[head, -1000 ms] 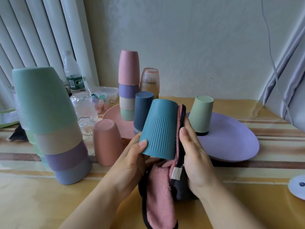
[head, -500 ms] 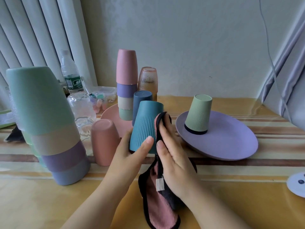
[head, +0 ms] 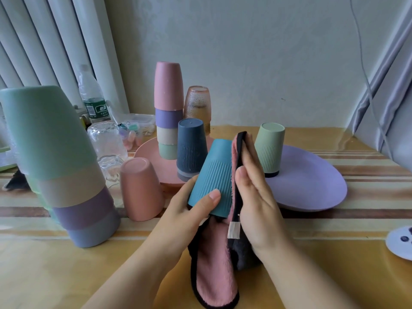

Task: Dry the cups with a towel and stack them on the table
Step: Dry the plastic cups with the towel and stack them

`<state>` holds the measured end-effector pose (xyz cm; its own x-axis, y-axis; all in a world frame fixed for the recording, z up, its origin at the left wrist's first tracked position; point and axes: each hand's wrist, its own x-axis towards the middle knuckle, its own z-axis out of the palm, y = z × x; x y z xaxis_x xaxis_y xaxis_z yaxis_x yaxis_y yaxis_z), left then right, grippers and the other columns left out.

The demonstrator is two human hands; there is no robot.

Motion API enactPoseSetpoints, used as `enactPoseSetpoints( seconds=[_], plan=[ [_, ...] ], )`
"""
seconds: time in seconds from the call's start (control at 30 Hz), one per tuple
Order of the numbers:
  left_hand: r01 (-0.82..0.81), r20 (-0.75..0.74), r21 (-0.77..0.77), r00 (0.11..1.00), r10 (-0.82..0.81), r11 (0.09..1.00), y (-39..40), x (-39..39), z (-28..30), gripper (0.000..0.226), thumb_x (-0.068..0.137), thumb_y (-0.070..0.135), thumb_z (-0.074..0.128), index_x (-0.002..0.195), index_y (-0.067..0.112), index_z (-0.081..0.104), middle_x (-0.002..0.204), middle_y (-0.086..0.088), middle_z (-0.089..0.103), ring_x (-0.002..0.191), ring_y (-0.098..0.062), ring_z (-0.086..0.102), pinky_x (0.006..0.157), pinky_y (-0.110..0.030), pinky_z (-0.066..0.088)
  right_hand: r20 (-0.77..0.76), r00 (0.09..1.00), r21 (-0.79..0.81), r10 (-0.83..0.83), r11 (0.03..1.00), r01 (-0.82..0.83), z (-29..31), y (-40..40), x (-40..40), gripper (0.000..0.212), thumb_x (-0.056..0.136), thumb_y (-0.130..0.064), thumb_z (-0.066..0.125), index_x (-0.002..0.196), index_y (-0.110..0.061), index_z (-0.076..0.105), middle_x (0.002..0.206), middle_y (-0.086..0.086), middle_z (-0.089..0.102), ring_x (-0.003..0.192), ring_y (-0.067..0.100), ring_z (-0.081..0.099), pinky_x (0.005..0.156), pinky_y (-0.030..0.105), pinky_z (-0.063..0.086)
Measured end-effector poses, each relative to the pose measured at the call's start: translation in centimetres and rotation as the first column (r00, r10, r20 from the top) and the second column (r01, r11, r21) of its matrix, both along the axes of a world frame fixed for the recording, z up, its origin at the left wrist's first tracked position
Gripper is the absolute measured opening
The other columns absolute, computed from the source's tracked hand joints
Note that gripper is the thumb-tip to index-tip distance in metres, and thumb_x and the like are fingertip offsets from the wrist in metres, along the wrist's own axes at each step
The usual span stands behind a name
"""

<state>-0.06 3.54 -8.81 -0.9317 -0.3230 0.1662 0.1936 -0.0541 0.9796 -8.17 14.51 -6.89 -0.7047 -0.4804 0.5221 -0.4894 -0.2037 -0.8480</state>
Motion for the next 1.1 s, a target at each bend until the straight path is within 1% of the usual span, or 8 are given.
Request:
enactPoseSetpoints(
  seconds=[0.1,0.27,0.4,0.47,0.6,0.73,0.87,1.1],
  plan=[
    [0.002,0.001,0.109,1.000,-0.002,0.994,0.2,-0.1,-0.2,0.048,0.077,0.039,0.066,0.123,0.030,0.060,0.118,0.004,0.070,0.111,-0.012,0.065,0.092,-0.020,0.052,0.154,0.982,-0.067,0.111,0.993,-0.102,0.5,0.3,0.2,0.044,0.092,-0.037,0.035,0.135,-0.045,0.032,0.149,-0.030,0.026,0.136,-0.012,0.021,0.119,0.031,0.017],
    [-0.047,-0.043,0.240,0.997,0.059,0.970,-0.4,-0.4,-0.1,0.060,0.073,0.046,0.066,0.127,0.022,0.058,0.119,-0.007,0.069,0.106,-0.020,0.066,0.098,-0.041,0.046,0.242,0.955,-0.044,0.170,0.985,-0.164,-0.4,-0.5,1.1,0.036,0.090,-0.045,0.038,0.125,-0.056,0.040,0.139,-0.036,0.038,0.133,-0.012,0.031,0.116,0.029,0.024],
    [-0.106,-0.044,0.271,0.992,0.122,0.957,-1.6,-0.3,0.2,0.060,0.073,0.048,0.063,0.125,0.018,0.060,0.118,-0.007,0.069,0.109,-0.022,0.065,0.087,-0.036,0.054,0.262,0.951,0.034,0.165,0.983,-0.180,-0.5,-0.6,1.9,0.029,0.088,-0.047,0.038,0.114,-0.058,0.039,0.110,-0.059,0.040,0.114,-0.031,0.033,0.096,-0.001,0.029],
    [-0.121,-0.018,0.230,0.991,0.129,0.966,-1.9,-0.2,0.3,0.055,0.073,0.053,0.061,0.117,0.020,0.063,0.113,-0.008,0.070,0.104,-0.023,0.067,0.076,-0.038,0.057,0.279,0.949,0.040,0.149,0.985,-0.167,-0.4,-0.4,1.8,0.028,0.082,-0.046,0.039,0.108,-0.059,0.040,0.099,-0.062,0.041,0.108,-0.035,0.034,0.094,-0.003,0.030],
    [-0.223,-0.069,0.132,0.970,0.233,0.966,-1.9,-0.3,0.7,0.056,0.080,0.053,0.066,0.125,0.021,0.054,0.104,0.002,0.074,0.098,-0.012,0.070,0.073,-0.027,0.056,0.198,0.974,-0.007,0.106,0.994,-0.106,-0.1,-0.1,0.9,0.024,0.091,-0.040,0.051,0.108,-0.055,0.050,0.116,-0.049,0.048,0.123,-0.019,0.038,0.110,0.016,0.028],
    [-0.269,-0.067,0.047,0.960,0.272,0.962,-1.4,-0.2,0.7,0.046,0.083,0.059,0.056,0.118,0.030,0.056,0.104,0.010,0.072,0.101,-0.007,0.068,0.077,-0.026,0.055,0.020,0.997,0.064,0.079,0.995,-0.080,-0.7,-0.7,0.9,0.043,0.092,-0.029,0.041,0.132,-0.045,0.037,0.144,-0.031,0.035,0.135,-0.012,0.026,0.112,0.015,0.021],
    [-0.264,-0.056,-0.033,0.964,0.262,0.964,-1.5,-0.1,0.7,0.051,0.073,0.050,0.072,0.117,0.028,0.060,0.106,0.006,0.071,0.101,-0.010,0.068,0.082,-0.028,0.056,-0.154,0.987,0.163,0.049,0.986,-0.024,-1.6,-1.5,1.7,0.046,0.096,-0.028,0.041,0.138,-0.039,0.027,0.153,-0.021,0.020,0.140,-0.010,0.014,0.110,0.008,0.015],
    [-0.044,0.060,-0.185,0.997,0.056,0.982,-0.7,0.1,0.3,0.046,0.078,0.047,0.069,0.120,0.030,0.060,0.109,0.010,0.071,0.103,-0.006,0.066,0.084,-0.022,0.053,-0.235,0.967,0.073,-0.103,0.990,0.123,-1.0,-0.8,0.3,0.040,0.095,-0.041,0.033,0.135,-0.045,0.026,0.153,-0.022,0.015,0.142,-0.003,0.012,0.115,0.019,0.013]
  ],
)
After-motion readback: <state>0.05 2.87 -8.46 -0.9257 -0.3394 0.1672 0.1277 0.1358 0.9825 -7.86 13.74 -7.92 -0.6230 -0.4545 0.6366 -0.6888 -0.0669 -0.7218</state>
